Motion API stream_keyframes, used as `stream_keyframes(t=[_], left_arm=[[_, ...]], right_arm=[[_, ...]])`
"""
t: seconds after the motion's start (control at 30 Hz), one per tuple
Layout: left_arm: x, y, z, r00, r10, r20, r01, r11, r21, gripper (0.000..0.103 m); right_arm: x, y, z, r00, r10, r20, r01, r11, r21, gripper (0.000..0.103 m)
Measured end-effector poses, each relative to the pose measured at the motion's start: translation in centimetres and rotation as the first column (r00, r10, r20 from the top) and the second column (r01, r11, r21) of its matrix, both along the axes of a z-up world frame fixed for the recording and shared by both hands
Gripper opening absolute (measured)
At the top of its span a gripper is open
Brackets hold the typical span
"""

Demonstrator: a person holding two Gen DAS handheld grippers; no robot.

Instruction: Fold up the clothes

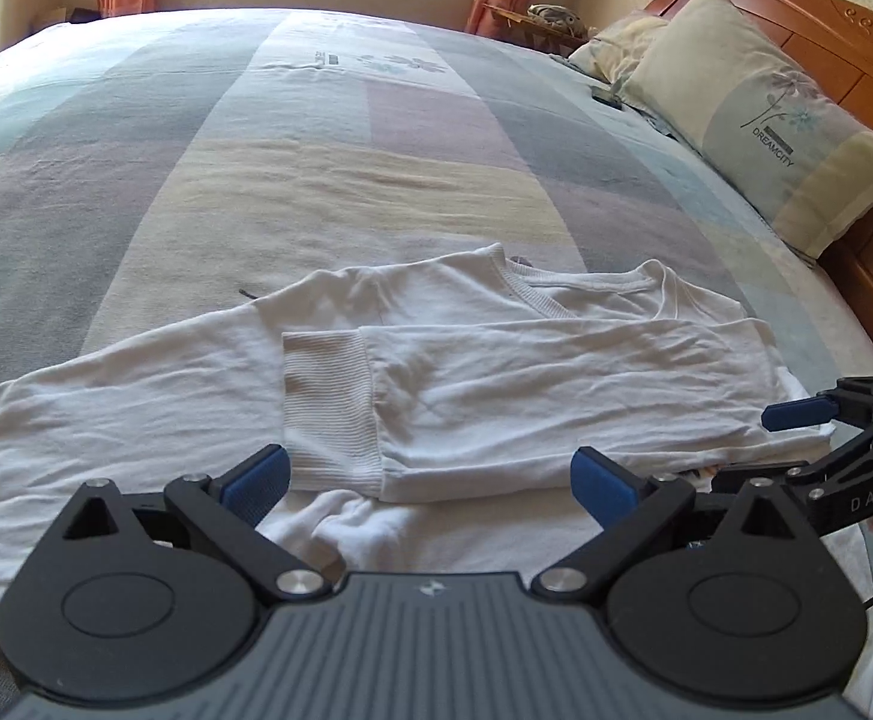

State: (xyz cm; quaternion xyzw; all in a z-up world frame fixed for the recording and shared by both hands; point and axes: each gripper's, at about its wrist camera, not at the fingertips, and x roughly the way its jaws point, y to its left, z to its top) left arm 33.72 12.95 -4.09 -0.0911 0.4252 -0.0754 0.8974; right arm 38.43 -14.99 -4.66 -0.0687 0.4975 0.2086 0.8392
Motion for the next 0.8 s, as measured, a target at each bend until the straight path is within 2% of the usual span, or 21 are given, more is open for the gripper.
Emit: stream_keyframes(t=[0.17,0.23,0.3,0.33,0.43,0.57,0.67,0.8], left_arm=[[-0.8,2.7,-1.2,0.997,0.059,-0.044,-0.059,0.998,-0.003,0.099],[-1.1,3.8,-2.0,0.996,0.076,-0.054,-0.077,0.997,-0.014,0.099],[-1.3,5.0,-3.2,0.991,0.088,-0.096,-0.091,0.996,-0.020,0.099],[-1.9,5.5,-3.4,0.994,0.074,-0.078,-0.076,0.997,-0.017,0.099],[-3.2,6.8,-3.2,0.995,0.072,-0.071,-0.070,0.997,0.032,0.099],[-4.4,9.0,-2.4,0.989,0.123,-0.077,-0.122,0.992,0.017,0.099],[-5.2,9.8,-1.3,0.985,0.162,-0.061,-0.162,0.987,0.003,0.099],[-6.4,10.5,-0.5,0.975,0.219,-0.044,-0.220,0.975,-0.027,0.099]], right_arm=[[-1.0,4.8,0.6,0.996,0.084,-0.009,-0.083,0.994,0.074,0.103],[-1.3,7.0,0.3,0.994,0.106,-0.035,-0.103,0.991,0.084,0.103],[-1.5,8.4,0.0,0.990,0.123,-0.065,-0.117,0.989,0.093,0.103],[-1.6,9.2,-0.2,0.988,0.133,-0.081,-0.125,0.987,0.097,0.103],[-2.0,10.5,-0.7,0.980,0.162,-0.117,-0.153,0.985,0.079,0.103],[-2.4,11.3,-2.2,0.963,0.176,-0.205,-0.173,0.984,0.035,0.103],[-3.2,11.4,-2.8,0.967,0.183,-0.175,-0.184,0.983,0.011,0.103],[-5.4,12.7,-3.3,0.969,0.231,-0.083,-0.239,0.966,-0.102,0.103]])
